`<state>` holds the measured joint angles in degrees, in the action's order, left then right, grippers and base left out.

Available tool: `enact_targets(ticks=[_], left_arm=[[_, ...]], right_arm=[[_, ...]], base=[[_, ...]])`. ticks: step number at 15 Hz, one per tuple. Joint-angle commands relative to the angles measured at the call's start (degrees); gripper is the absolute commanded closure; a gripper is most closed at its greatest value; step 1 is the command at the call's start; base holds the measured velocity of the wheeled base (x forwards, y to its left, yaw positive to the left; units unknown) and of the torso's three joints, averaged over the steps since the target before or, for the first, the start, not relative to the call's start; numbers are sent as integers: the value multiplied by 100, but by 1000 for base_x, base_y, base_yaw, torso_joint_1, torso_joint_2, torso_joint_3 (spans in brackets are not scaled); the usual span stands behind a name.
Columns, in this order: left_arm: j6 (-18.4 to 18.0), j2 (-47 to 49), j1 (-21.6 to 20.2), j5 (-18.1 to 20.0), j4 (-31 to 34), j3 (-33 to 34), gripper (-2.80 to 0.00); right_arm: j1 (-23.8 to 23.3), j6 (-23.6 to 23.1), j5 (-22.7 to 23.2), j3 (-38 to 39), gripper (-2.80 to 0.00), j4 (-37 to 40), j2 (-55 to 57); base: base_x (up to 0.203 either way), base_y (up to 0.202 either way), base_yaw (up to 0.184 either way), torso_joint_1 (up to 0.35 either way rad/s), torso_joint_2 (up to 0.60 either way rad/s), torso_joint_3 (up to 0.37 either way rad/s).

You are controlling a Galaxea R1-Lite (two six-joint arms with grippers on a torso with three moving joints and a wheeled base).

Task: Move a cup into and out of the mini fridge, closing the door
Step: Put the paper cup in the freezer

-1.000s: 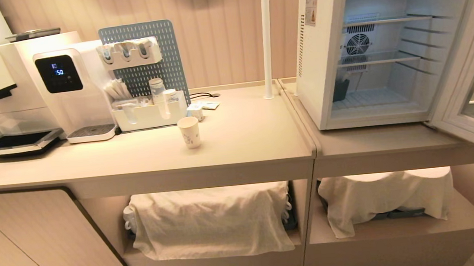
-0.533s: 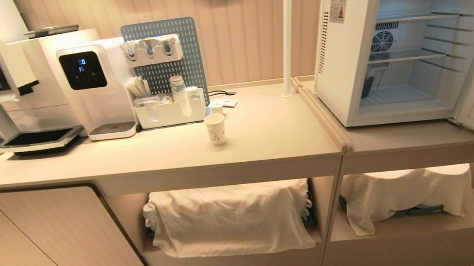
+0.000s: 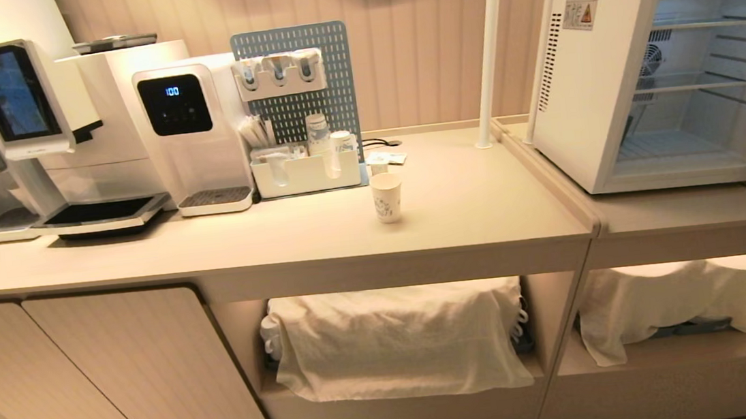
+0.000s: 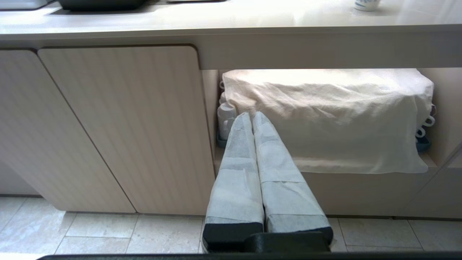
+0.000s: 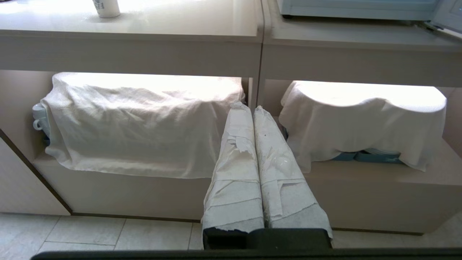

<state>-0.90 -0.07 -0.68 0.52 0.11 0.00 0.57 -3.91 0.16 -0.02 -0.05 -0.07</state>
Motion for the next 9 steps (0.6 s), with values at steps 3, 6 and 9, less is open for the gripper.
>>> enact_targets(ticks=[3,6,9], left_arm=[[2,7,3,0,-2,0,0],[2,7,-2,0,-2,0,0],[-16,7,-2,7,7,0,0]], right_arm=[[4,-4,2,2,0,-4,7],[2,-4,2,2,0,-4,7],[4,-13,2,2,0,-4,7]], base=[[0,193,-2,4,-1,2],[0,193,1,3,1,2],[0,196,-1,3,1,2]])
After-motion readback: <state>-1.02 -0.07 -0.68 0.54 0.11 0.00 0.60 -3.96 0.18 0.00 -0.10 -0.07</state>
